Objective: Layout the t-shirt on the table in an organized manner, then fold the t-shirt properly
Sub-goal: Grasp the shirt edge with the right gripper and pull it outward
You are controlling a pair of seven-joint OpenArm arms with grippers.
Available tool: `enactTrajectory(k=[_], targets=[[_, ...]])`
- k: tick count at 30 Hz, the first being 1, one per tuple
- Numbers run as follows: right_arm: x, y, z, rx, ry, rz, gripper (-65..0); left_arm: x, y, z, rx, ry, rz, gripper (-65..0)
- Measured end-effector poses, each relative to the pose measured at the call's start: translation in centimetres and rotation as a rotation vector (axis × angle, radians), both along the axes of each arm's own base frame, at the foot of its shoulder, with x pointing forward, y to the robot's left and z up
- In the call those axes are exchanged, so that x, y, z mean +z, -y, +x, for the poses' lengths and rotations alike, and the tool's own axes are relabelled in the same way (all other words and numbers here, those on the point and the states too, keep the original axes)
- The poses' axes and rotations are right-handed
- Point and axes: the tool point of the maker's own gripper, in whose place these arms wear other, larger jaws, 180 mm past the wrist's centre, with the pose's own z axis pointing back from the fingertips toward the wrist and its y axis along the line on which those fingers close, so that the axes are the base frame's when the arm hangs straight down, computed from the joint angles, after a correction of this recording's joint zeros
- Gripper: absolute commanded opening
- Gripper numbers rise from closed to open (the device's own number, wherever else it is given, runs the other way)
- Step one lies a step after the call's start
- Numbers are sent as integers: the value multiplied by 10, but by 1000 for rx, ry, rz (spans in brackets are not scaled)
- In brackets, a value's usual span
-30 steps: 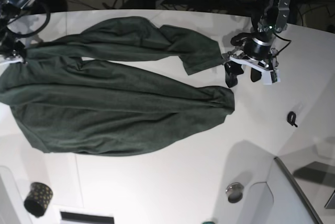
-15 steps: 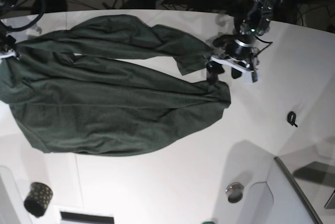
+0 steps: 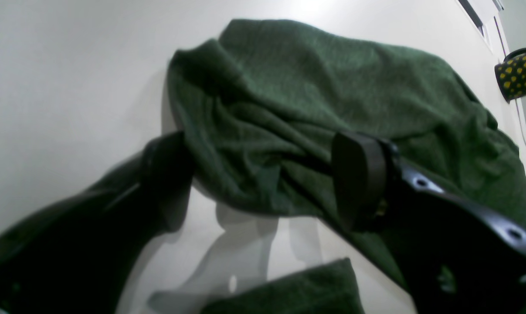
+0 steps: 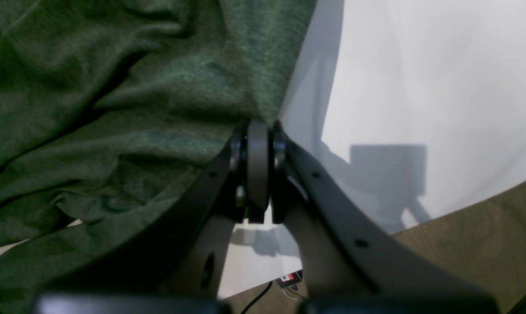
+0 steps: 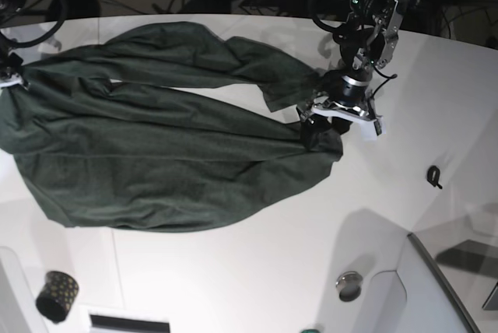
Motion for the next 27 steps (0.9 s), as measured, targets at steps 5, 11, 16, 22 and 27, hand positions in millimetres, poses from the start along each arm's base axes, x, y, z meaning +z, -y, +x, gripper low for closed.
enactTrajectory(k=[5, 11, 16, 22, 27], targets=[[0, 0, 0, 0, 0, 0, -644, -8, 1, -5, 3, -43, -13, -604], [0, 0, 0, 0, 1, 0, -644, -10, 0, -8, 2, -52, -17, -650], [0, 1, 0, 0, 0, -1, -644, -1, -11, -15, -15, -71, 22, -650], [0, 0, 0, 3, -2, -1, -644, 23, -16, -11, -50, -14, 43, -650], [24, 6, 5, 18, 19, -61, -644, 41, -19, -17, -92, 16, 68, -650]])
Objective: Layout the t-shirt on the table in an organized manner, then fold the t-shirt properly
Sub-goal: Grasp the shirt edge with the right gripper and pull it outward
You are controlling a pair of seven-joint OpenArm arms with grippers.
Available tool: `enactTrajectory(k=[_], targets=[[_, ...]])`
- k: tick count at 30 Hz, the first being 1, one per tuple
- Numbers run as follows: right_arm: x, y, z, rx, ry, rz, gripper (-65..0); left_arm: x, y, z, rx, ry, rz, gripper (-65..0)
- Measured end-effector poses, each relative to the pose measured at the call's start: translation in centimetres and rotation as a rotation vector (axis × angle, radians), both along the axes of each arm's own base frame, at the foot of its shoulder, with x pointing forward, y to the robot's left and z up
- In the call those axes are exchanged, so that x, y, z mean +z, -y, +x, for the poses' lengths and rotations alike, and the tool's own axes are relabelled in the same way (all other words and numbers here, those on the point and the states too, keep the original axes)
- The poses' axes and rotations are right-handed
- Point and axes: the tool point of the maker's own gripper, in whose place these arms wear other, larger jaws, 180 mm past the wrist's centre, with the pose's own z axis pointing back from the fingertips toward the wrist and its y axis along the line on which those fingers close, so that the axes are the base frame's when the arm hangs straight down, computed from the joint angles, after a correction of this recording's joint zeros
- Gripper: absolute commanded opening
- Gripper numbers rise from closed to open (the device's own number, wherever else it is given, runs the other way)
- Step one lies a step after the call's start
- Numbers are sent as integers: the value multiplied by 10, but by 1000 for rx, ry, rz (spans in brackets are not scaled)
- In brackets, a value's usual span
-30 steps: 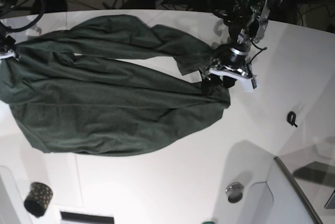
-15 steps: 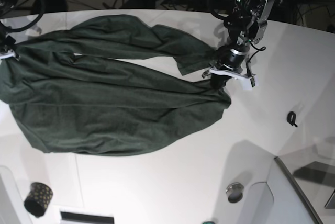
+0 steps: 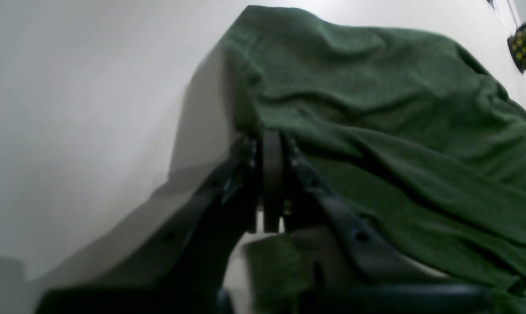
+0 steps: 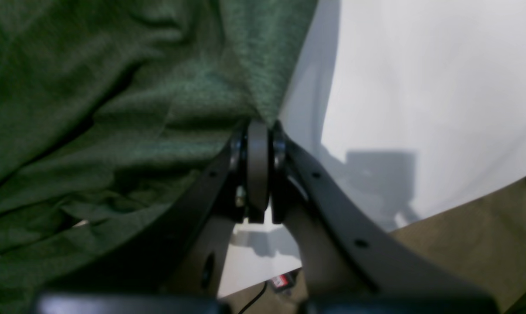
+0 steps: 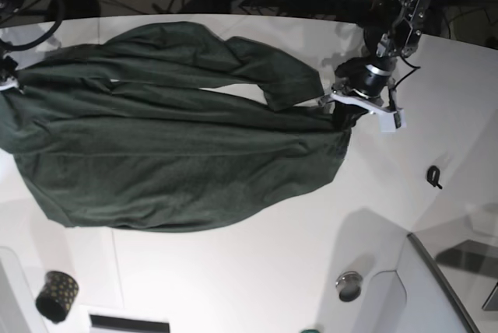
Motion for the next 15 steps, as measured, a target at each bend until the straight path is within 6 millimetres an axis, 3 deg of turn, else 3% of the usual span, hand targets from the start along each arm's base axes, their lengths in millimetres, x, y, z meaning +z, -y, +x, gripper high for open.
enactTrajectory(k=[9, 12, 15], targets=[[46, 7, -1, 31, -27, -93, -644, 22, 4, 1, -40, 51, 5, -650], [41, 7, -4, 29, -44, -82, -644, 19, 1, -2, -37, 39, 11, -650], [17, 0, 4, 43, -55, -19, -644, 15, -1, -1, -31, 33, 15, -650]])
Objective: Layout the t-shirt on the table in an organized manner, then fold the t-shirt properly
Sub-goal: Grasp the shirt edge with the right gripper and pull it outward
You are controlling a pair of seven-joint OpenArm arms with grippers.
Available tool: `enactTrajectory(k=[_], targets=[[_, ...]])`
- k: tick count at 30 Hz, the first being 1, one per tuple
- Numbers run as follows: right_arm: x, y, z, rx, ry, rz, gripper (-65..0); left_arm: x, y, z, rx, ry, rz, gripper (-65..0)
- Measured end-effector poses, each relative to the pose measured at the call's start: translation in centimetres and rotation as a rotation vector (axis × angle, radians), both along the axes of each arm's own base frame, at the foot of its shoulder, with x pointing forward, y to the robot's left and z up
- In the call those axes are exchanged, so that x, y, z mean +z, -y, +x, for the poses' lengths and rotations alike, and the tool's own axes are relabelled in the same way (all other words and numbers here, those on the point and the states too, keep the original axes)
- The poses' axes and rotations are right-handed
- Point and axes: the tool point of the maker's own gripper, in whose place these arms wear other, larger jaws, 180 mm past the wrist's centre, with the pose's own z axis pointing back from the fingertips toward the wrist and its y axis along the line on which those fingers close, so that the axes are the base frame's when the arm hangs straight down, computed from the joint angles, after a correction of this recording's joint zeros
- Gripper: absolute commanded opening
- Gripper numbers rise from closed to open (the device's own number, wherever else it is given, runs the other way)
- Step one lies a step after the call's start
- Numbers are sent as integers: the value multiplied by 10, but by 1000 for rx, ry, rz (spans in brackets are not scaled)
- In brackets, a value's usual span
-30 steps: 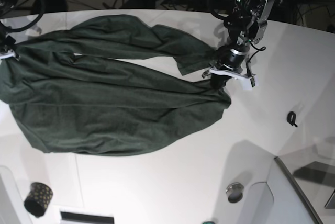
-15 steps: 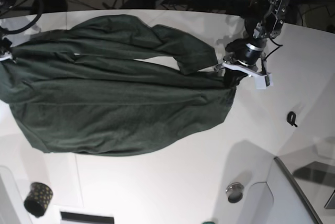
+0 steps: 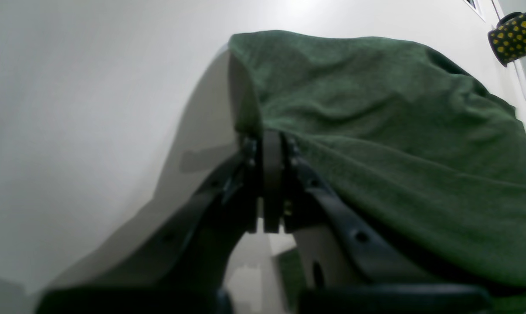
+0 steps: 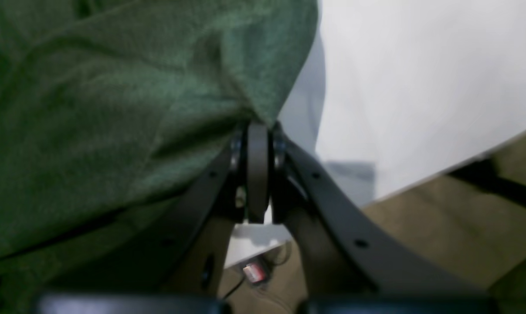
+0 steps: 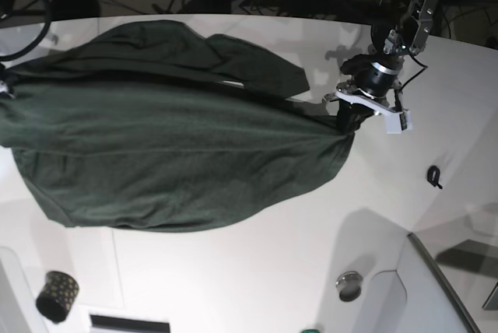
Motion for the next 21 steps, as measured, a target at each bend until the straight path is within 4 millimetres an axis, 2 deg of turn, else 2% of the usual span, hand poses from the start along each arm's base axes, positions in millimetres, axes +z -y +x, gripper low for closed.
enactTrajectory(k=[4, 7, 9, 10, 13, 14, 16, 18, 21], targets=[[-19, -8, 28, 54, 18, 58, -644, -7, 3, -1, 1, -19, -2, -650], [-24, -9, 43, 42, 66, 74, -638, 0, 2, 10, 10, 12, -5, -650], [-25, -6, 44, 31, 66, 71, -576, 2, 3, 14, 10, 18, -8, -650], [-24, -2, 43, 12, 64, 67, -507, 3, 5, 15, 6, 19, -8, -650], [-20, 4, 34, -21, 24, 56, -257, 1, 4, 18, 8, 19, -7, -650], [-15, 4, 30, -17, 26, 38, -212, 0, 4, 17, 9, 17, -7, -650], [-1, 3, 17, -8, 30, -18, -215, -1, 4, 15, 9, 12, -6, -650], [5, -8, -3, -1, 15, -51, -231, -3, 3, 12, 8, 2, -5, -650], [-12, -48, -27, 59, -68, 32, -236, -3, 6, 13, 6, 6, -9, -650]])
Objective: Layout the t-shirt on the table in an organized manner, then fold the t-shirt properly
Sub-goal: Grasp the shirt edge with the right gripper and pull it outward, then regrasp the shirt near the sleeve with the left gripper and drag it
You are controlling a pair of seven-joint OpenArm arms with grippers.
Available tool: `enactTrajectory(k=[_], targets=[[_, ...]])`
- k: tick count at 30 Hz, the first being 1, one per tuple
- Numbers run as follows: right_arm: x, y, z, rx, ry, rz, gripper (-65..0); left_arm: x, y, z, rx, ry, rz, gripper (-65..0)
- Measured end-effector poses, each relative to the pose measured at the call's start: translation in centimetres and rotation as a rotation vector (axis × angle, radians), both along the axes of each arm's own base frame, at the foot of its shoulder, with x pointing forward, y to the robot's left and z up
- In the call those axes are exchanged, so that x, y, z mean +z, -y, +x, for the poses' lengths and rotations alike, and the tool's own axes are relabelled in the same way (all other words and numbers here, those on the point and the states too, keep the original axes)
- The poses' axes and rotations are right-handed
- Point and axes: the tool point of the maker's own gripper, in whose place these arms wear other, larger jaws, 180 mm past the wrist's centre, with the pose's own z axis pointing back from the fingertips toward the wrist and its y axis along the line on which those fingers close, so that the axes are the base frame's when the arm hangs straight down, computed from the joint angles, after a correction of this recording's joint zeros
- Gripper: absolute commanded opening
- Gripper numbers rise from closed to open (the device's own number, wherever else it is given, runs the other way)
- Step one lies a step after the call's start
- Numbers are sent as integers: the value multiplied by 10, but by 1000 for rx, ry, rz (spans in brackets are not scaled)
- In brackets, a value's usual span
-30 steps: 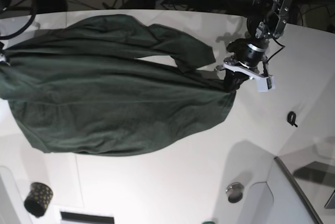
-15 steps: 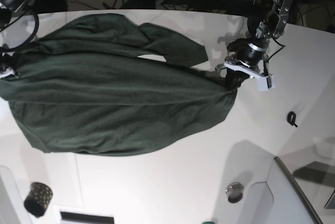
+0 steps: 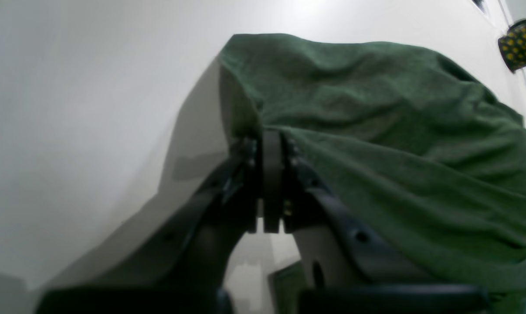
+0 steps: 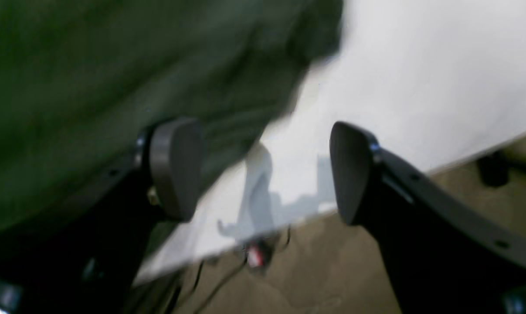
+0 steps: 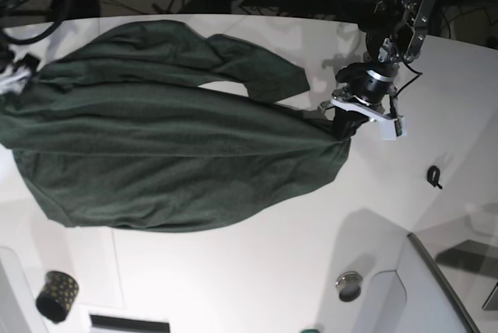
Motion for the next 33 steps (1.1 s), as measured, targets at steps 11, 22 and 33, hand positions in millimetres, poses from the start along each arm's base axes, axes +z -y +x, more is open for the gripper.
enactTrajectory(k=[11, 22, 33], targets=[[-54, -52, -21, 36, -96, 197, -239, 0, -14, -3, -4, -6, 31, -650], [-65, -64, -20, 84, -105, 241, -237, -21, -21, -41, 0, -95, 44, -161], [-65, -71, -21, 147, -100, 244, -239, -18, 18, -68, -32, -106, -39, -163]])
